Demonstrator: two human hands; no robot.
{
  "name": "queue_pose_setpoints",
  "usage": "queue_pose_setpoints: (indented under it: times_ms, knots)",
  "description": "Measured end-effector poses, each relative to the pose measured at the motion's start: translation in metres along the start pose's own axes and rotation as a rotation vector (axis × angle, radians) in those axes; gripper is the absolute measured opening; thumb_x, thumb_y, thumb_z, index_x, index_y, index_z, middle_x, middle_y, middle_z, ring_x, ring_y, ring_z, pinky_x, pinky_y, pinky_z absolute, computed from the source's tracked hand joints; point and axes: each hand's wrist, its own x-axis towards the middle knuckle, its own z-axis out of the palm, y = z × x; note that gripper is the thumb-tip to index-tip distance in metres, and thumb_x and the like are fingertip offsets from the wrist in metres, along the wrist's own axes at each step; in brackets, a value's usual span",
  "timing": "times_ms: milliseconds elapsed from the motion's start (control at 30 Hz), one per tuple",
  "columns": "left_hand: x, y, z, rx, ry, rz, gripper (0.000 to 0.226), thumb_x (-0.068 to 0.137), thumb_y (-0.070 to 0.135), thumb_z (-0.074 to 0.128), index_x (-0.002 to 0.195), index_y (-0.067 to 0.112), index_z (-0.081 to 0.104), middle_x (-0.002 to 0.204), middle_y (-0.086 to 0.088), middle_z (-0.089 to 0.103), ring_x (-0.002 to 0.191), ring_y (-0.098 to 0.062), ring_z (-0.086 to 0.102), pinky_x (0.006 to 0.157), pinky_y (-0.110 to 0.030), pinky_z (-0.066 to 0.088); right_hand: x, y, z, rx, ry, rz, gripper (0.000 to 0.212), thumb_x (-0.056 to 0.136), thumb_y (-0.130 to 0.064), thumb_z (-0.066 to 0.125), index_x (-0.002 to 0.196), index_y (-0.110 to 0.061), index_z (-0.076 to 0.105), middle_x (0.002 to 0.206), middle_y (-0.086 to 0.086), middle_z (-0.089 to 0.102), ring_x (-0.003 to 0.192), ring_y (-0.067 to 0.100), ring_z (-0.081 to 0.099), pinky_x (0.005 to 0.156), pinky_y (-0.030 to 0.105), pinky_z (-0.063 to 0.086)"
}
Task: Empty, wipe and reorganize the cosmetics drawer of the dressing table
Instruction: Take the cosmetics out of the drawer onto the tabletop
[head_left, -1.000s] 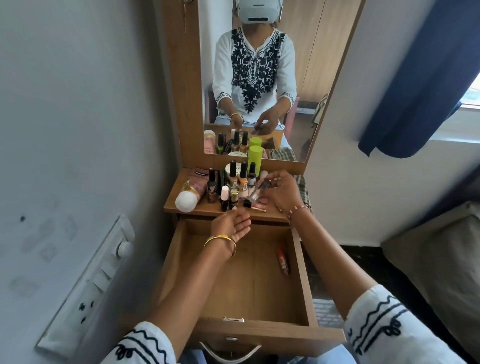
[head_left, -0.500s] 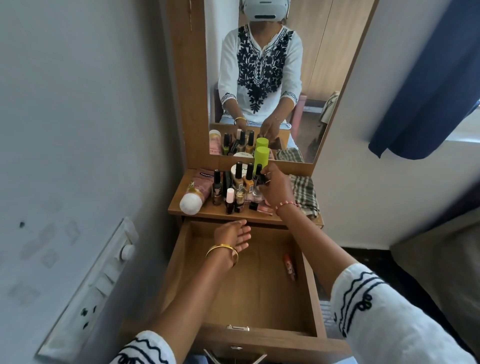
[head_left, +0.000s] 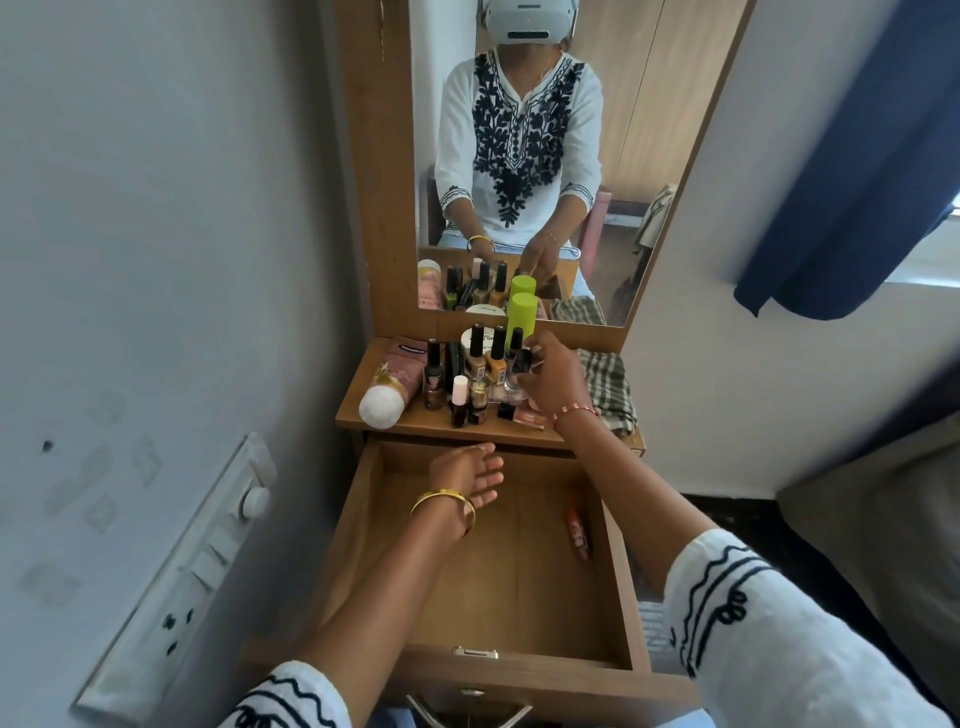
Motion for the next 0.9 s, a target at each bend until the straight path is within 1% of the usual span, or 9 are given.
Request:
queue_pose_setpoints:
  times_ms: [67, 200, 300, 367, 433, 500, 567, 733, 900]
  knots:
    - [0.0, 0.0, 0.0, -0.002, -0.006, 0.005, 0.025, 0.094, 0.014, 0.046, 0.114, 0.005, 0.059, 0.102, -0.009, 0.063, 0.094, -0.023, 0.059, 0.084, -0.036, 0.046, 0.0, 0.001, -0.001, -0.014, -0.002, -0.009, 0.045, 0.08, -0.005, 0.069, 0.12, -0.011, 0.051, 0.108, 0.011, 0.064, 0.083, 0.016, 0.054, 0.071, 0.024, 0.044]
    - [-0.001, -0.001, -0.001, 0.008, -0.013, 0.016, 0.024, 0.095, 0.014, 0.046, 0.112, 0.005, 0.059, 0.1, -0.009, 0.063, 0.087, -0.021, 0.06, 0.079, -0.035, 0.048, -0.006, 0.0, -0.007, 0.055, 0.066, -0.017, 0.037, 0.081, -0.017, 0.069, 0.115, -0.01, 0.056, 0.104, 0.006, 0.063, 0.091, 0.019, 0.058, 0.074, 0.028, 0.046]
    - [-0.002, -0.007, -0.004, 0.017, -0.017, 0.018, 0.019, 0.095, 0.014, 0.045, 0.103, 0.008, 0.061, 0.087, -0.005, 0.064, 0.074, -0.016, 0.059, 0.07, -0.03, 0.047, -0.034, 0.004, -0.012, 0.149, 0.224, 0.035, 0.018, 0.087, -0.021, 0.062, 0.1, -0.008, 0.06, 0.085, 0.0, 0.059, 0.072, 0.011, 0.053, 0.06, 0.017, 0.04]
    - [-0.002, -0.015, -0.007, 0.019, -0.022, 0.011, 0.017, 0.094, 0.014, 0.045, 0.091, 0.012, 0.061, 0.08, -0.003, 0.062, 0.071, -0.015, 0.058, 0.066, -0.028, 0.046, -0.06, 0.015, -0.007, 0.116, 0.249, 0.08, 0.014, 0.089, -0.02, 0.058, 0.094, -0.008, 0.061, 0.078, -0.002, 0.056, 0.065, 0.009, 0.049, 0.06, 0.018, 0.038]
    - [-0.003, -0.027, -0.01, 0.015, -0.034, 0.003, 0.018, 0.094, 0.014, 0.044, 0.085, 0.016, 0.06, 0.076, -0.002, 0.06, 0.067, -0.015, 0.056, 0.061, -0.027, 0.043, -0.087, 0.029, 0.0, -0.001, 0.105, 0.135, 0.014, 0.09, -0.02, 0.057, 0.096, -0.009, 0.062, 0.082, -0.001, 0.059, 0.071, 0.011, 0.051, 0.066, 0.023, 0.041]
    - [-0.004, -0.04, -0.015, 0.025, -0.031, -0.001, 0.022, 0.095, 0.015, 0.043, 0.081, 0.018, 0.059, 0.076, -0.002, 0.06, 0.067, -0.015, 0.056, 0.061, -0.026, 0.042, -0.105, 0.045, 0.01, -0.203, -0.126, 0.173, 0.014, 0.092, -0.017, 0.053, 0.1, -0.011, 0.063, 0.093, 0.001, 0.062, 0.084, 0.014, 0.055, 0.074, 0.025, 0.045]
    - [-0.004, -0.052, -0.02, 0.03, -0.027, -0.009, 0.025, 0.095, 0.015, 0.041, 0.078, 0.019, 0.059, 0.078, -0.001, 0.061, 0.07, -0.015, 0.057, 0.063, -0.026, 0.042, -0.114, 0.061, 0.021, -0.366, -0.265, 0.187, 0.018, 0.094, -0.011, 0.049, 0.106, -0.009, 0.062, 0.11, 0.006, 0.062, 0.101, 0.02, 0.059, 0.089, 0.029, 0.049]
    - [-0.006, -0.07, -0.028, 0.04, -0.021, -0.041, 0.026, 0.095, 0.014, 0.04, 0.077, 0.019, 0.058, 0.078, -0.001, 0.06, 0.069, -0.014, 0.057, 0.063, -0.026, 0.042, -0.115, 0.08, 0.04, -0.511, -0.353, 0.263, 0.029, 0.097, -0.007, 0.041, 0.124, -0.007, 0.051, 0.128, 0.015, 0.051, 0.119, 0.029, 0.051, 0.101, 0.038, 0.044]
    - [-0.006, -0.072, -0.03, 0.099, -0.002, -0.026, 0.025, 0.095, 0.013, 0.041, 0.077, 0.017, 0.058, 0.077, -0.001, 0.059, 0.068, -0.015, 0.055, 0.063, -0.026, 0.041, -0.111, 0.086, 0.051, -0.534, -0.356, 0.296, 0.032, 0.096, -0.006, 0.044, 0.127, -0.007, 0.048, 0.124, 0.013, 0.056, 0.113, 0.025, 0.058, 0.098, 0.036, 0.047]
